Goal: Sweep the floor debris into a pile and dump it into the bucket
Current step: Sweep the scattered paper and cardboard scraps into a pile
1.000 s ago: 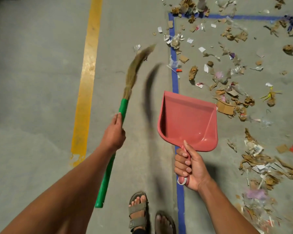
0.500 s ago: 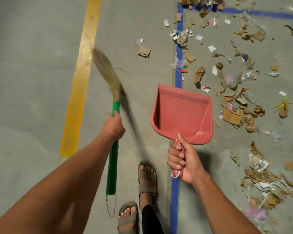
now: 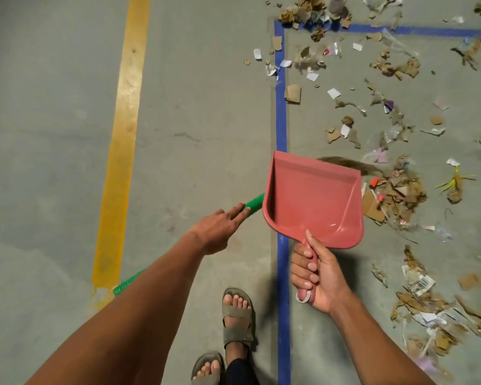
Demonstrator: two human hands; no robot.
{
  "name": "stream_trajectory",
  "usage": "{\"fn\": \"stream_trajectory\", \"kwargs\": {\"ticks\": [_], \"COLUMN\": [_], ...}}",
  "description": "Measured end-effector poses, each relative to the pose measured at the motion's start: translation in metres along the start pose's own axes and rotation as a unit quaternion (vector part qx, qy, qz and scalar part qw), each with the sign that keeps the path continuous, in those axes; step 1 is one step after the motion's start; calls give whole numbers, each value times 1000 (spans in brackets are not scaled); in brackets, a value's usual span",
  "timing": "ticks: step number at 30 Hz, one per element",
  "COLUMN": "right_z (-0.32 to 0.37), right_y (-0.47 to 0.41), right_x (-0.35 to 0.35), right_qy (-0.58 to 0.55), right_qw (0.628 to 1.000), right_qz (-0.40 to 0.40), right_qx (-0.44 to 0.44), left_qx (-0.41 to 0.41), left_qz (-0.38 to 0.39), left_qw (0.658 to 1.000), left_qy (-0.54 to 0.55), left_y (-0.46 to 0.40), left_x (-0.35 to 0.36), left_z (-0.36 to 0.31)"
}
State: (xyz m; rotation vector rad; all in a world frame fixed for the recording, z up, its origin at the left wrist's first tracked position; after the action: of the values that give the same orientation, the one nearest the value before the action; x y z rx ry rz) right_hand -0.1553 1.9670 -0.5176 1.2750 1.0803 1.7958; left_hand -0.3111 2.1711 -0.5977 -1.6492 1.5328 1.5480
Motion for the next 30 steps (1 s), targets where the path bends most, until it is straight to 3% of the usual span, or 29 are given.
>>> {"fn": "stream_trajectory", "kwargs": {"ticks": [5, 11, 14, 18, 23, 27, 30], "right_z": [8, 11, 14, 18, 20, 27, 32], "right_y": [-8, -35, -55, -80, -97, -94, -90], "right_x": [43, 95, 119, 142, 157, 166, 177], "right_qy": [15, 32, 38, 31, 3, -6, -12], "right_qw": [1000, 999, 999, 999, 1000, 1000, 1000], "right_qz": [-7, 21, 26, 27, 22, 9, 1], "right_qx": [1, 10, 10, 5, 1, -8, -14], "left_qx": [-198, -450, -507, -422, -179, 23, 74], "left_qz": [-84, -187, -144, -92, 14, 51, 53], "left_qw": [974, 859, 831, 889, 978, 996, 994], "left_qy": [64, 156, 176, 152, 104, 73, 61], "left_y": [29, 34, 18, -20, -64, -88, -88], "left_x": [-21, -54, -68, -67, -47, -60, -76], "left_z": [77, 152, 178, 172, 157, 139, 140]}}
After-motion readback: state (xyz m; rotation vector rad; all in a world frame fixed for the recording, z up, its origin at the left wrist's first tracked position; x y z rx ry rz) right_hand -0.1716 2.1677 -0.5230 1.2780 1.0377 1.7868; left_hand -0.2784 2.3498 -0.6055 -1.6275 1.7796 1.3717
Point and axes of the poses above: each hand's wrist, its own y-axis away from the middle knuckle, its own x-axis out of the palm, z = x × y, the point moved 2 cm from there along -y, towards the middle knuckle, and after that the axes turned 12 degrees about -z, right-handed, at the moved point
